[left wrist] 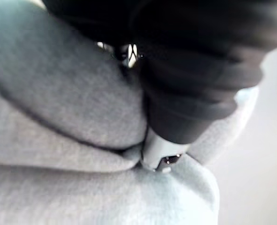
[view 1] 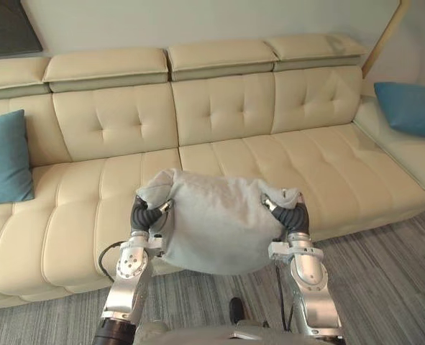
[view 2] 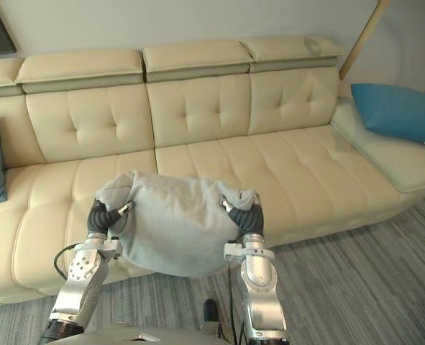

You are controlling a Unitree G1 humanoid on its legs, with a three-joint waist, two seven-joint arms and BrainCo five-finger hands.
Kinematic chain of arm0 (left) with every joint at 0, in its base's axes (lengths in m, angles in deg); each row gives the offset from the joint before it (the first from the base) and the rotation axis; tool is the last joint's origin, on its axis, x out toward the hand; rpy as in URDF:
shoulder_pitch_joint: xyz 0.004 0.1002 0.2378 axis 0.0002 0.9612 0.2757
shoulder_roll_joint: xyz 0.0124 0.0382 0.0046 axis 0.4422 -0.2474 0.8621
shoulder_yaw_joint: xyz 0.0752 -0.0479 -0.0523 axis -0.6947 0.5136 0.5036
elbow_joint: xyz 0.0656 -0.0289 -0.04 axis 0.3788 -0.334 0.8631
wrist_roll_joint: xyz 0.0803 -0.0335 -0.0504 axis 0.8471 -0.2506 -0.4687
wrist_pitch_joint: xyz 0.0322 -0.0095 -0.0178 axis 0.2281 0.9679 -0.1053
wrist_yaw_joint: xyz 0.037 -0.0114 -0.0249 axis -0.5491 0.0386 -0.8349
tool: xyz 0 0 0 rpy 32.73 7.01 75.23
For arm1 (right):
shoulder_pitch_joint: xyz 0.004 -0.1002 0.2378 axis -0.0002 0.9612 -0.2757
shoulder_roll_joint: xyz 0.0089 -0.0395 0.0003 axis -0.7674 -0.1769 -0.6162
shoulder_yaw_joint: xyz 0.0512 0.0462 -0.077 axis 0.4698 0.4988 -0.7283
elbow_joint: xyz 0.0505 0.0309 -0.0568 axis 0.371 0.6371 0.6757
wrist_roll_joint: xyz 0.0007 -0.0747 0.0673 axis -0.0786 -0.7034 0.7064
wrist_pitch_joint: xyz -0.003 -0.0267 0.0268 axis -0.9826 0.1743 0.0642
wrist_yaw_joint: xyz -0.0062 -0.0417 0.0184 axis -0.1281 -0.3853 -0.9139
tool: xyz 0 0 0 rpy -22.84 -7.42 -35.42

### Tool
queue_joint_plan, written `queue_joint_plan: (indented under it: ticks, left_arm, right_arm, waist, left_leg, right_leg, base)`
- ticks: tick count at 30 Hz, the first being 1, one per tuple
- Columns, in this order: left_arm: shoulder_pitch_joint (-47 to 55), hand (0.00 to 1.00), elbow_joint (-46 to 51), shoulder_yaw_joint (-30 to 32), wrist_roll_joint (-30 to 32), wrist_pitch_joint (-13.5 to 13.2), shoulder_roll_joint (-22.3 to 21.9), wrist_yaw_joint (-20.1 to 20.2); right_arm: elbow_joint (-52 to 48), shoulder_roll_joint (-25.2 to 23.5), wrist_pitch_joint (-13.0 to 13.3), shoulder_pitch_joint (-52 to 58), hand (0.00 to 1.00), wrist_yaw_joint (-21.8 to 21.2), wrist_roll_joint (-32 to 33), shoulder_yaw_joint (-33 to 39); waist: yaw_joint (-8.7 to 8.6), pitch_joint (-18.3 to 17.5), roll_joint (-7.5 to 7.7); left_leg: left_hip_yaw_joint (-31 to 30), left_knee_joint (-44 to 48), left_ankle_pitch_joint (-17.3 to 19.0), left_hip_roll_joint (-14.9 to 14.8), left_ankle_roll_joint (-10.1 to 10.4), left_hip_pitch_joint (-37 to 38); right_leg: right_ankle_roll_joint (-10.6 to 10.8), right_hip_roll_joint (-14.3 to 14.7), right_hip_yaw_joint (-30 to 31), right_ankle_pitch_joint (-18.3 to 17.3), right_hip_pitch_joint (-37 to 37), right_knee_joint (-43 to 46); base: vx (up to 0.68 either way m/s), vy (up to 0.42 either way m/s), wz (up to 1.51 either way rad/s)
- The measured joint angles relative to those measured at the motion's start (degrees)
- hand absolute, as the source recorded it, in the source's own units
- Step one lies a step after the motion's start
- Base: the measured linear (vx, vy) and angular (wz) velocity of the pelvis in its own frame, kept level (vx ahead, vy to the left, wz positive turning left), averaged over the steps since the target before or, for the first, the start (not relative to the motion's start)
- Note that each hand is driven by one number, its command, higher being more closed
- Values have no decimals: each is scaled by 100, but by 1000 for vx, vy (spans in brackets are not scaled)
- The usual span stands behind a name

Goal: Pick up cushions and gather them together orderly.

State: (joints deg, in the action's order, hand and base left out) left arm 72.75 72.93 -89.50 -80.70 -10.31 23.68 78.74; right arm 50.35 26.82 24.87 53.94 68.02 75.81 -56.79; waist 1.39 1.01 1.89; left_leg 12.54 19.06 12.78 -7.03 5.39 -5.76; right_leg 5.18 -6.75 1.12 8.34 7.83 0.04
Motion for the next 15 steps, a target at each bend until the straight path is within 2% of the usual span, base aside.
queue_joint_plan:
  ticks: [4,13,15]
  left_arm:
    - [409,100,277,121,-4,1,-60,53]
    - [724,100,628,388,-10,4,-169,101]
    - [724,100,647,397,-10,4,-172,100]
  right_arm:
    - [0,-1,0,171,100,-150,5,-158]
    - [461,17,-18,198,100,-181,57,-446]
    - [461,33,-21,200,100,-182,57,-450]
  waist:
    - [61,-2,-9]
    - [198,27,-44]
    - [182,55,-77]
  left_leg:
    - [-27,102,34,-48,0,-14]
    - [-21,406,275,-161,20,-82]
    - [-148,384,252,-165,30,-137]
  right_leg:
    - [3,-2,-82,-89,14,160]
    - [-11,-2,-222,-414,242,770]
    - [-20,-8,-361,-454,242,803]
  base:
    - [-11,17,6]
    - [-5,30,0]
    - [31,-26,21]
